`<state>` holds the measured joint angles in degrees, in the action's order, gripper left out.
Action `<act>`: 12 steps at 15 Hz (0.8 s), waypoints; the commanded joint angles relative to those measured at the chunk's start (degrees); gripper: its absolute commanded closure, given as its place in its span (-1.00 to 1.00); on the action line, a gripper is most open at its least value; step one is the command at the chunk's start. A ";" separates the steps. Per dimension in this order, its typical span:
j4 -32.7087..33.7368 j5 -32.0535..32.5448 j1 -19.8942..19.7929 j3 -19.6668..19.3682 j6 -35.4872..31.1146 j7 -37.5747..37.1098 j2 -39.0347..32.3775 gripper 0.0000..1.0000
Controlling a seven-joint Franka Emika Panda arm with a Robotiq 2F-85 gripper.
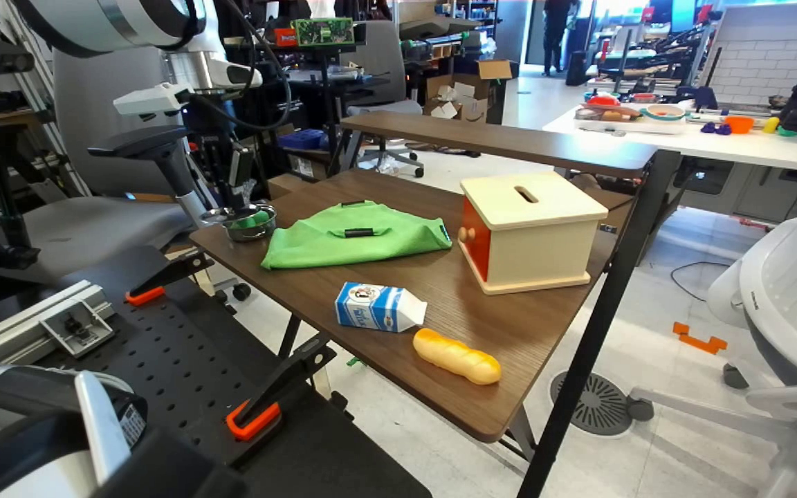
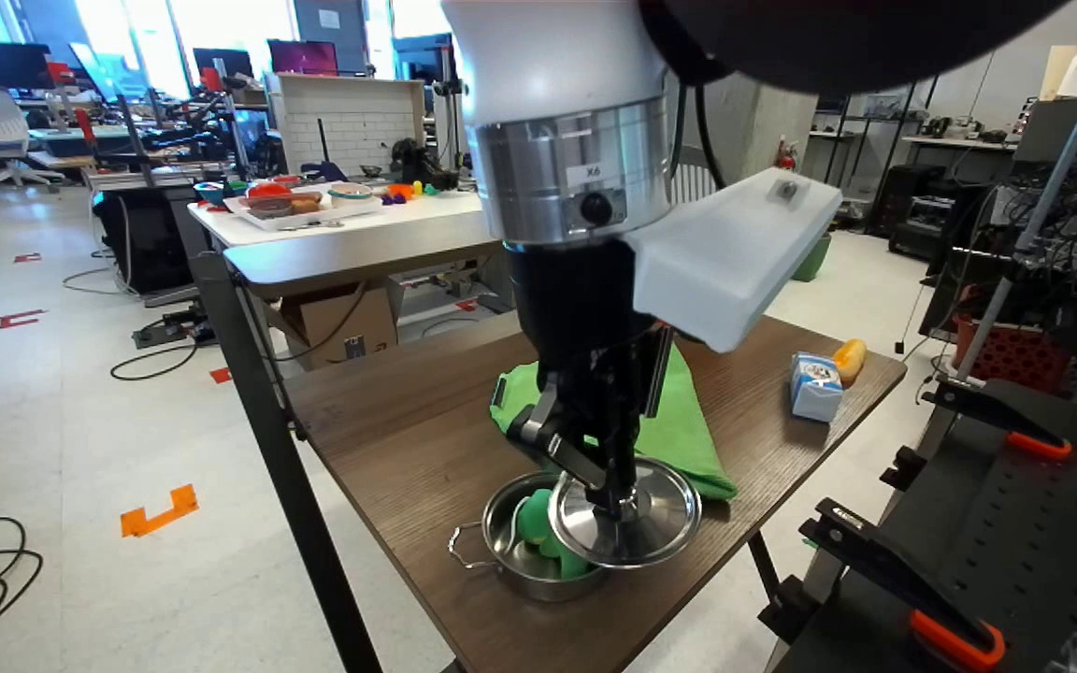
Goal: Pick up the lid and close the bowl
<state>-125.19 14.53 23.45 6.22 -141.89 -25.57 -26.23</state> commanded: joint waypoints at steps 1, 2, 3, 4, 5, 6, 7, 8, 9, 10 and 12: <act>3.41 1.86 2.56 -1.88 -1.12 -3.40 -3.28 0.90; 4.24 1.85 2.97 -2.26 -1.21 -3.90 -3.94 0.90; 4.92 1.71 3.33 -2.51 -1.19 -4.28 -4.32 0.90; 5.63 1.83 3.75 -2.92 -1.20 -4.79 -4.49 0.90; 6.32 1.87 4.08 -3.30 -1.24 -5.17 -4.70 0.90; 6.98 1.63 4.22 -3.50 -1.25 -5.41 -4.91 0.90; 7.60 1.60 4.41 -3.72 -1.28 -5.69 -5.24 0.90; 8.18 1.47 4.52 -3.79 -1.21 -5.82 -5.63 0.90; 8.66 1.66 4.78 -4.04 -1.25 -6.12 -5.96 0.90; 9.03 1.37 4.75 -3.94 -1.31 -5.93 -6.33 0.90; 9.42 0.86 4.70 -3.59 -1.29 -5.43 -6.79 0.90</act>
<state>-117.33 14.57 27.12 3.25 -141.91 -30.02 -31.31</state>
